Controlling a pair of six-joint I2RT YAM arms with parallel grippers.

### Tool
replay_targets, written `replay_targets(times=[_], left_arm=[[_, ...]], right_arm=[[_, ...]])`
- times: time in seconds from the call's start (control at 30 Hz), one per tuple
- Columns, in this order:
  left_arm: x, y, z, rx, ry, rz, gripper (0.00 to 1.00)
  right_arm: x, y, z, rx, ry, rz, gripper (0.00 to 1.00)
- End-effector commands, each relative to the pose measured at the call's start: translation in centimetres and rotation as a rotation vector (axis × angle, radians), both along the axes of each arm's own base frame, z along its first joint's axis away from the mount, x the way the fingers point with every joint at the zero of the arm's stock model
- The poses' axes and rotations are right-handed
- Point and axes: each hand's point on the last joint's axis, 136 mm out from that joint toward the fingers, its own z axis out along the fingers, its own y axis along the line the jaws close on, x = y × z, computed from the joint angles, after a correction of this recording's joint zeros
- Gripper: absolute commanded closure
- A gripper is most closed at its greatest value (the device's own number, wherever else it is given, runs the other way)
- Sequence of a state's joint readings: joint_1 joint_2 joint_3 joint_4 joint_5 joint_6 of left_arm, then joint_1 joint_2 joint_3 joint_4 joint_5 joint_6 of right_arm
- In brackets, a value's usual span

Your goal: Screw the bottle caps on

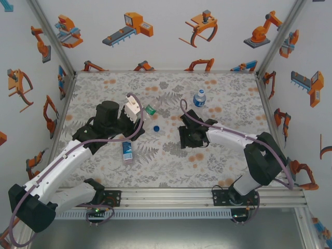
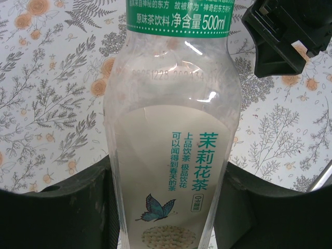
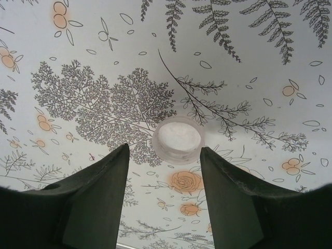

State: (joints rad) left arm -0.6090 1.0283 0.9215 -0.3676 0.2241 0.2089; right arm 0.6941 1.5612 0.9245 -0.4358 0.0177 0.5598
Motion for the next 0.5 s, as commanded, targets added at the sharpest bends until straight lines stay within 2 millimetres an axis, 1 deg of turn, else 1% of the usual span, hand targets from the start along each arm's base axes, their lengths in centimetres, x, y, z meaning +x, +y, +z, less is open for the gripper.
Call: replay_targets(times=[0.0,0.47], left_arm=[[0.0,-0.3,0.8,0.003,-0.028,-0.017,0.98],[0.1,-0.3,0.5,0.014,-0.021,-0.015,0.98]], right_arm=[[0.0,-0.5,-0.7,-0.023,0.013,-0.018,0.46],[-0.2,-0.5,-1.7,-0.027,0.034,-0.017,0.46]])
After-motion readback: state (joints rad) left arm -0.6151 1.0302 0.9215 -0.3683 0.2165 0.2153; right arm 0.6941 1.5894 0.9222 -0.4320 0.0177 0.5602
